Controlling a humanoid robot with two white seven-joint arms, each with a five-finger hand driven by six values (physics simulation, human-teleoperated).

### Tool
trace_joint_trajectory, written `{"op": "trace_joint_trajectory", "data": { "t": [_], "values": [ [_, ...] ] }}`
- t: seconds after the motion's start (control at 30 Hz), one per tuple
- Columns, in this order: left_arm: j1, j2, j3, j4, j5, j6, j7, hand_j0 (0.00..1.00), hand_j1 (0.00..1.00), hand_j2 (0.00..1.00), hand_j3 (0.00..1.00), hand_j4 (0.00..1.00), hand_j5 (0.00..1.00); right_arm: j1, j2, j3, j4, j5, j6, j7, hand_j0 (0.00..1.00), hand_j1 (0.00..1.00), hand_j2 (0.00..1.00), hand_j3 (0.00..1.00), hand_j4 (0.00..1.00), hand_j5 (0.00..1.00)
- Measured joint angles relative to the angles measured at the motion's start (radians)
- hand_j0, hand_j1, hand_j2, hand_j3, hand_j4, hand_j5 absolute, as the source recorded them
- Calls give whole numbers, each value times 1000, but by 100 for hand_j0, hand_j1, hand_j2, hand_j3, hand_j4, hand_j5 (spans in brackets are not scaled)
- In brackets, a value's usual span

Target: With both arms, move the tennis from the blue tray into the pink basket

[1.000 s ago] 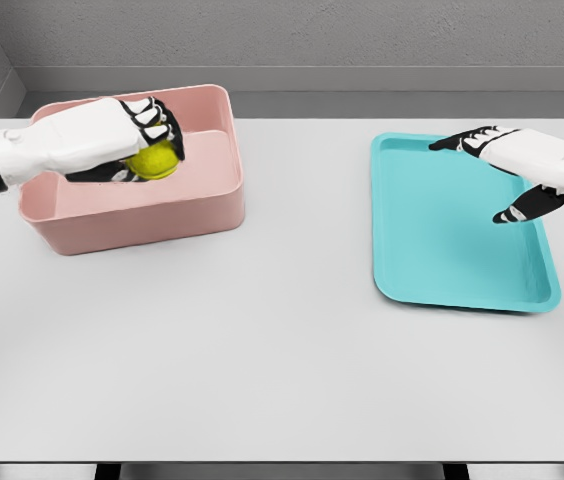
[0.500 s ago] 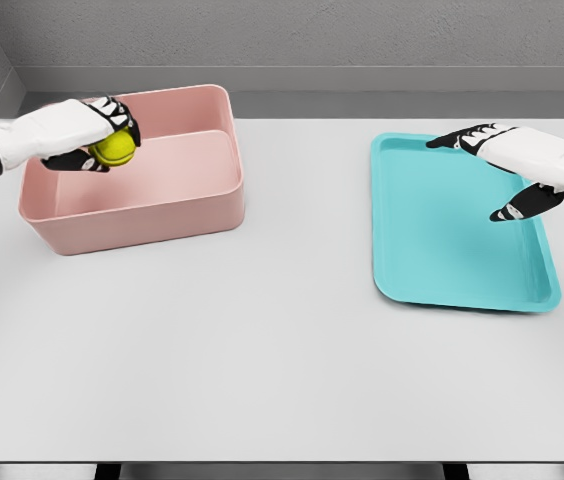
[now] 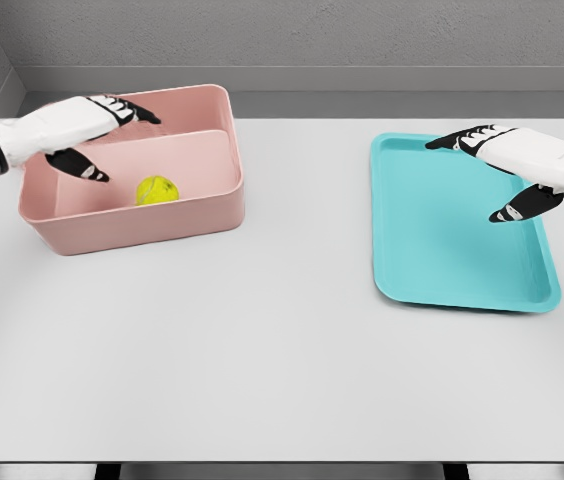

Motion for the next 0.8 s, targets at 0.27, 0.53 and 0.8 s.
{"op": "trace_joint_trajectory", "data": {
  "t": [0.27, 0.53, 0.8],
  "values": [
    [124, 148, 64, -135, 147, 0, 49, 100, 100, 100, 100, 100, 100, 0, 0, 0, 0, 0, 0, 0, 100, 100, 100, 100, 100, 100],
    [252, 304, 169, -335, 233, 1, 58, 100, 100, 100, 100, 100, 100, 0, 0, 0, 0, 0, 0, 0, 100, 100, 100, 100, 100, 100],
    [377, 364, 189, -440, 244, 0, 50, 100, 100, 100, 100, 100, 100, 0, 0, 0, 0, 0, 0, 0, 100, 100, 100, 100, 100, 100]
  ]
}}
